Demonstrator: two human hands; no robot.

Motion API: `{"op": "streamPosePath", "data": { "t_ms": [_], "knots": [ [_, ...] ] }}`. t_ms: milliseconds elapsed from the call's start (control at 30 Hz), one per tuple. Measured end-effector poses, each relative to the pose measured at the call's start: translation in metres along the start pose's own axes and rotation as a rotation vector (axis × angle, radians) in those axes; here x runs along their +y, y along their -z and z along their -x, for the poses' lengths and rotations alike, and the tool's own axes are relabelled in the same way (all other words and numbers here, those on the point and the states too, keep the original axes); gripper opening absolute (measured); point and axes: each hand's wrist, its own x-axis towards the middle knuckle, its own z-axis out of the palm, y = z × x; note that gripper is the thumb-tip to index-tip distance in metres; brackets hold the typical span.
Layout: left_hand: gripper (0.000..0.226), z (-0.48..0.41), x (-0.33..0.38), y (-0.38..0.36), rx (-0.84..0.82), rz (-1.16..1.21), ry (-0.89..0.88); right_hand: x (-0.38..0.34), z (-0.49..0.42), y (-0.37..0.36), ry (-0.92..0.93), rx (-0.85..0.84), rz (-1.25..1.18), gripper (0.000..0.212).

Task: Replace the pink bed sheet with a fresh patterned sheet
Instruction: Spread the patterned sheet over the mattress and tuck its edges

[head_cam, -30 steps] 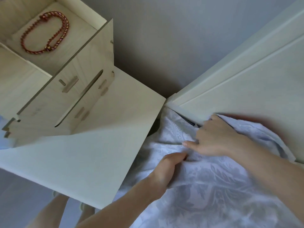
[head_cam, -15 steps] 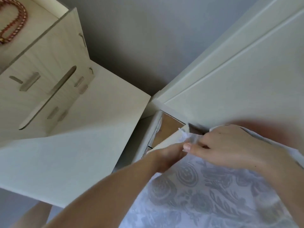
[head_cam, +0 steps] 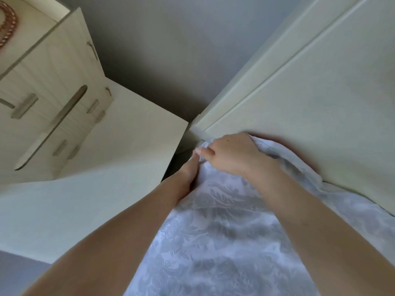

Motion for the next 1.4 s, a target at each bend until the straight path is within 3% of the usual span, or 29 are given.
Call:
{"op": "streamPosePath", "data": {
  "t_ms": [100, 233, 300, 367, 433, 567, 633, 733, 900, 1033, 1133, 1200, 1300, 1333, 1400],
  "knots": [
    [0.042, 0.005, -0.006, 0.007, -0.02, 0.021, -0.021, -0.007, 0.011, 0.0, 0.009, 0.032, 0.112, 0.045],
    [0.033, 0.01, -0.011, -0.004, -0.115, 0.011, -0.105, 0.004, 0.027, 0.017, 0.056, 0.186, 0.014, 0.039],
    [0.035, 0.013, -0.01, -0.015, -0.139, 0.008, -0.08, 0.011, 0.014, 0.019, 0.008, 0.004, -0.021, 0.036],
    [0.035, 0.021, -0.014, -0.02, -0.152, 0.016, -0.032, 0.008, -0.009, 0.009, -0.128, -0.344, -0.069, 0.035],
    [0.03, 0.036, -0.019, -0.018, -0.222, 0.078, 0.043, 0.005, -0.033, -0.008, -0.184, -0.575, -0.135, 0.027],
    [0.055, 0.05, -0.022, 0.004, -0.175, -0.031, 0.139, 0.003, -0.037, -0.009, -0.275, -0.638, -0.179, 0.023],
    [0.072, 0.046, -0.014, 0.016, -0.192, -0.036, 0.138, 0.001, -0.029, 0.0, -0.285, -0.652, -0.223, 0.035],
    [0.075, 0.038, -0.002, 0.027, -0.143, 0.034, 0.035, 0.004, -0.019, 0.01, -0.246, -0.717, -0.321, 0.063],
    [0.059, 0.065, 0.005, 0.0, -0.294, -0.045, -0.096, 0.016, -0.013, 0.006, -0.281, -0.379, -0.328, 0.088],
    [0.053, 0.079, -0.02, -0.013, -0.161, 0.067, -0.213, 0.018, -0.002, 0.007, -0.236, -0.275, -0.285, 0.09],
    [0.041, 0.083, -0.028, -0.02, -0.103, 0.02, -0.304, 0.013, 0.013, 0.019, -0.207, -0.194, -0.298, 0.082],
    [0.04, 0.081, -0.031, -0.024, -0.026, -0.064, -0.365, 0.007, 0.032, 0.027, -0.129, 0.052, -0.217, 0.065],
    [0.029, 0.073, -0.032, -0.026, 0.108, -0.161, -0.425, 0.007, 0.083, 0.028, -0.093, 0.732, -0.047, 0.038],
    [0.029, 0.07, -0.031, -0.027, 0.133, -0.159, -0.426, 0.01, 0.1, 0.022, -0.155, 0.874, 0.001, 0.035],
    [0.031, 0.062, -0.031, -0.029, 0.176, -0.13, -0.409, 0.021, 0.114, 0.002, -0.269, 0.913, -0.004, 0.047]
  ]
}}
